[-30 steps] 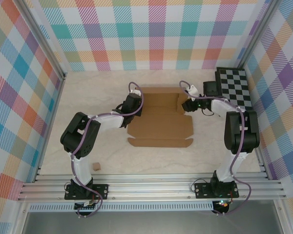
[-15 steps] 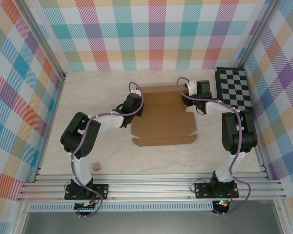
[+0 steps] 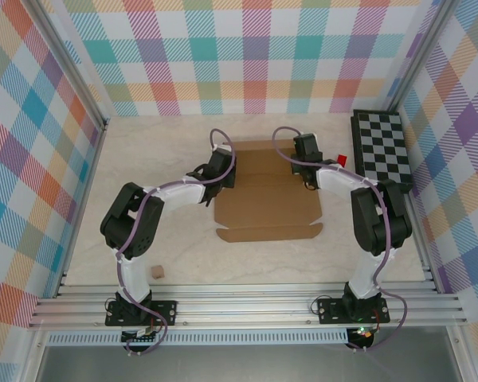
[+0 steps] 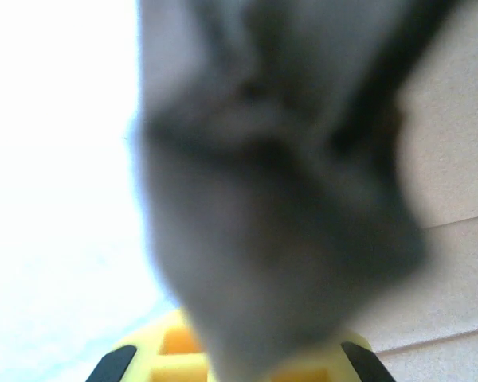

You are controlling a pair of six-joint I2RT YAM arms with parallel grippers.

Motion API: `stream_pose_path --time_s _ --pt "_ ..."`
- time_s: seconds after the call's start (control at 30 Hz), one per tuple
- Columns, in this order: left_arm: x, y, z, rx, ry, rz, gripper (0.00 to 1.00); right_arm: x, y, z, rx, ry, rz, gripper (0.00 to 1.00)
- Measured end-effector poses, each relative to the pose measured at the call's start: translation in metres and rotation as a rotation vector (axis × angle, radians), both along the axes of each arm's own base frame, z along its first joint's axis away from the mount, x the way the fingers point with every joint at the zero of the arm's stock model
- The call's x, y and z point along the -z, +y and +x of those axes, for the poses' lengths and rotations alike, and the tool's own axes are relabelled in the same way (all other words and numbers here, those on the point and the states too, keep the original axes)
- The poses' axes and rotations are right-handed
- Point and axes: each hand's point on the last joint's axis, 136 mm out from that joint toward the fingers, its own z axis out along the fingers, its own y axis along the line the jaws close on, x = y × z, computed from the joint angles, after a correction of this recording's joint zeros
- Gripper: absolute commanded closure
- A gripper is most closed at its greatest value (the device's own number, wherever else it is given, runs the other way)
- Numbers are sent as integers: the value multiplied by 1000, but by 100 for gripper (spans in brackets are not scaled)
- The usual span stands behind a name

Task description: Fold the paper box

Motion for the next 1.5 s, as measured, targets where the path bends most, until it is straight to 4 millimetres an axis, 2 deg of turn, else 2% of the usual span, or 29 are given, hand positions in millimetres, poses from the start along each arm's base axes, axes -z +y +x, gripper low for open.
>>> stream_pose_path --time_s 0.17,0.23,0.47,0.63,0.87,0.97,1.23,1.4,1.5 --pt "0 -3 -1 -8 10 -10 100 1 -3 -5 68 15 42 77" --pt "0 -2 -1 -13 10 -9 100 2 -2 -7 73 26 72 72" --pt "0 -1 2 -22 7 -2 100 7 -7 -17 29 64 196 68" --pt "0 -2 2 -23 6 -3 100 11 -6 -32 -23 72 260 55" --pt "1 0 4 -34 6 9 100 8 7 -47 -114 69 321 47" --pt "0 0 4 -35 5 10 100 -10 12 -53 -161 41 339 45" --pt "1 0 4 -32 -5 12 100 -92 9 -65 -237 -93 323 39" --pt "2 0 5 -27 -26 9 100 -130 -6 -45 -208 -106 363 38" --pt "3 1 5 -23 -32 12 100 -136 -19 -25 -169 -74 432 39"
